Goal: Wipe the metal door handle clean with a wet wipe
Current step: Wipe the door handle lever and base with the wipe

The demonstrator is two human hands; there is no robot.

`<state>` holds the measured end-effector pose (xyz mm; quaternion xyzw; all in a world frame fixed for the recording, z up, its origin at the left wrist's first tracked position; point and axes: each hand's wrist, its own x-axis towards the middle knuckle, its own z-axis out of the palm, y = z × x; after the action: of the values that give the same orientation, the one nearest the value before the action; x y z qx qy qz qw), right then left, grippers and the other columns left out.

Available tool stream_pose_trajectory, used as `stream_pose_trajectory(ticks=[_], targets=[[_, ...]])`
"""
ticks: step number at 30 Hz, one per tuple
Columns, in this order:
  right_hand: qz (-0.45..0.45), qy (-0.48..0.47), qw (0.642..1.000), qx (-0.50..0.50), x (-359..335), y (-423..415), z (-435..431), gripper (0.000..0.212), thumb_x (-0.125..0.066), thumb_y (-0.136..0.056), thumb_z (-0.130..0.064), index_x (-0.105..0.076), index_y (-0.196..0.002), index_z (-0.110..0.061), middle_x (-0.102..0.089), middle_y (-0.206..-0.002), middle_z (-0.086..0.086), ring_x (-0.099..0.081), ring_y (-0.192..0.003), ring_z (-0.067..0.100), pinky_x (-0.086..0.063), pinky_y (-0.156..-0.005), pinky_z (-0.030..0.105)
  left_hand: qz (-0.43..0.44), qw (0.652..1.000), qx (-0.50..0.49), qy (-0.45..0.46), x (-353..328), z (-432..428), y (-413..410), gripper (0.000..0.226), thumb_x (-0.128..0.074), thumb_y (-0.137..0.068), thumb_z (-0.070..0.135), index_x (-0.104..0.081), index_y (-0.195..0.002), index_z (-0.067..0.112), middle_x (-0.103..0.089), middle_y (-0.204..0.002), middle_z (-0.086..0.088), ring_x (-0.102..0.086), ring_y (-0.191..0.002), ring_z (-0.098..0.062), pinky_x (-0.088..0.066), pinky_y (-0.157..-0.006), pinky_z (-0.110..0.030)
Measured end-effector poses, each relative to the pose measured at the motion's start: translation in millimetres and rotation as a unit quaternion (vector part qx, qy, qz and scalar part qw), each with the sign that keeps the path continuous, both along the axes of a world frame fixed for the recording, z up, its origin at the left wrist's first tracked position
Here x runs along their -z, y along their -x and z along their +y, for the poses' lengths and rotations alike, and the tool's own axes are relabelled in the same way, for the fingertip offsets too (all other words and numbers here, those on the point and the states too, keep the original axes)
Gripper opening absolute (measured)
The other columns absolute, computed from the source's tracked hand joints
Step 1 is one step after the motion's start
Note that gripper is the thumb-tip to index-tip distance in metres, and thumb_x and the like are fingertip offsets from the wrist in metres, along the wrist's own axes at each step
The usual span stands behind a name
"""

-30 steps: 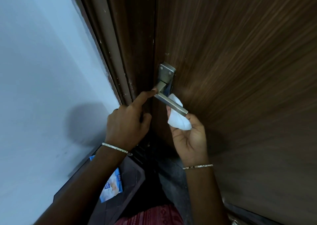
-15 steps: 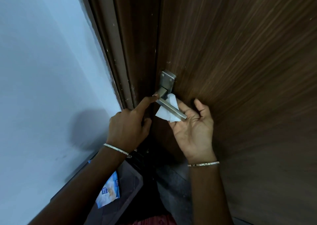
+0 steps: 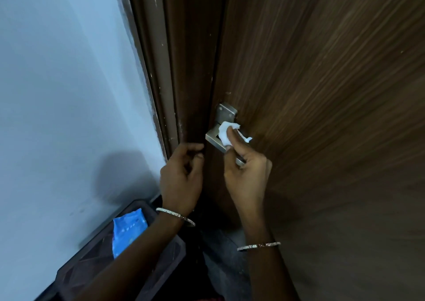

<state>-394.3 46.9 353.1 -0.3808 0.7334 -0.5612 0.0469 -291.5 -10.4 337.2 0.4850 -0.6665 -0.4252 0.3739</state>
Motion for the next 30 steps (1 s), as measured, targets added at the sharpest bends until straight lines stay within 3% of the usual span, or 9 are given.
stream_pose_trajectory(ticks=[1, 3, 5, 9, 16, 19, 23, 27, 30], targets=[[0.009, 0.011, 1.0, 0.015, -1, 1, 0, 0.035, -0.063, -0.09, 0.007, -0.071, -0.121, -0.007, -0.072, -0.122, 0.005, -0.067, -0.115, 0.008, -0.053, -0.097, 0.017, 0.071, 0.988, 0.001, -0.137, -1, 4, 7, 0.014, -0.059, -0.094, 0.024, -0.071, -0.102, 0.025, -0.07, -0.069, 0.002, -0.058, -0.046, -0.01, -0.04, -0.042, -0.019], [0.041, 0.027, 0.998, 0.04, -6, 5, -1, 0.032, -0.063, -0.09, 0.008, -0.075, -0.115, -0.007, -0.075, -0.115, 0.001, -0.069, -0.11, 0.006, -0.055, -0.094, 0.019, 0.157, 0.923, 0.045, -0.35, -3, 9, 20, 0.016, -0.061, -0.094, 0.031, -0.073, -0.097, 0.021, -0.075, -0.082, 0.003, -0.058, -0.043, -0.008, -0.034, -0.04, -0.016], [0.102, 0.049, 0.992, 0.058, -14, 9, -2, 0.027, -0.064, -0.09, 0.006, -0.076, -0.111, -0.006, -0.076, -0.107, -0.001, -0.069, -0.1, 0.003, -0.052, -0.086, 0.01, 0.214, 0.878, 0.086, -0.419, -5, 12, 30, 0.02, -0.063, -0.091, 0.037, -0.073, -0.097, 0.021, -0.075, -0.093, 0.003, -0.058, -0.048, -0.007, -0.031, -0.047, -0.018], [0.285, -0.003, 0.952, 0.112, -31, 19, -13, 0.017, -0.072, -0.09, -0.011, -0.076, -0.105, -0.016, -0.077, -0.092, -0.004, -0.067, -0.081, 0.01, -0.043, -0.072, 0.012, 0.251, 0.841, 0.092, -0.47, -3, 11, 36, 0.025, -0.067, -0.087, 0.039, -0.073, -0.105, 0.023, -0.072, -0.099, 0.004, -0.054, -0.047, -0.002, -0.031, -0.059, -0.027], [0.542, -0.093, 0.833, 0.062, -28, 29, -43, 0.025, -0.066, -0.091, -0.009, -0.076, -0.114, -0.013, -0.072, -0.102, 0.002, -0.059, -0.083, 0.019, -0.043, -0.063, 0.027, 0.275, 0.815, 0.111, -0.498, 6, 11, 34, 0.012, -0.063, -0.092, 0.024, -0.073, -0.097, 0.027, -0.07, -0.071, 0.013, -0.054, -0.047, 0.001, -0.035, -0.047, -0.016], [0.572, -0.104, 0.809, 0.09, -25, 36, -36, 0.025, -0.061, -0.096, -0.016, -0.075, -0.116, -0.019, -0.071, -0.1, -0.002, -0.047, -0.09, 0.019, -0.031, -0.072, 0.035, 0.27, 0.816, 0.128, -0.495, 7, 8, 34, 0.017, -0.068, -0.088, 0.028, -0.074, -0.104, 0.027, -0.07, -0.075, 0.013, -0.055, -0.049, 0.001, -0.035, -0.05, -0.02], [0.579, -0.111, 0.794, 0.148, -17, 39, -16, 0.022, -0.068, -0.092, -0.025, -0.076, -0.112, -0.027, -0.072, -0.09, -0.008, -0.046, -0.094, 0.018, -0.029, -0.078, 0.039, 0.269, 0.825, 0.14, -0.477, 6, 7, 37, 0.032, -0.077, -0.072, 0.044, -0.073, -0.099, 0.027, -0.067, -0.072, 0.014, -0.052, -0.046, 0.0, -0.036, -0.048, -0.019], [0.563, -0.111, 0.805, 0.148, -26, 36, -27, 0.018, -0.076, -0.086, -0.027, -0.078, -0.104, -0.028, -0.071, -0.085, -0.009, -0.045, -0.095, 0.016, -0.027, -0.079, 0.038, 0.277, 0.824, 0.159, -0.468, 10, 4, 39, 0.029, -0.076, -0.067, 0.045, -0.07, -0.088, 0.025, -0.062, -0.066, 0.012, -0.047, -0.041, -0.001, -0.03, -0.036, -0.013], [0.562, -0.127, 0.807, 0.131, -31, 39, -26, 0.02, -0.073, -0.088, -0.027, -0.077, -0.106, -0.033, -0.069, -0.086, -0.009, -0.043, -0.095, 0.015, -0.026, -0.08, 0.038, 0.275, 0.825, 0.179, -0.46, 13, 1, 39, 0.045, -0.077, -0.067, 0.049, -0.066, -0.1, 0.021, -0.059, -0.069, 0.009, -0.045, -0.043, -0.003, -0.027, -0.038, -0.015]])
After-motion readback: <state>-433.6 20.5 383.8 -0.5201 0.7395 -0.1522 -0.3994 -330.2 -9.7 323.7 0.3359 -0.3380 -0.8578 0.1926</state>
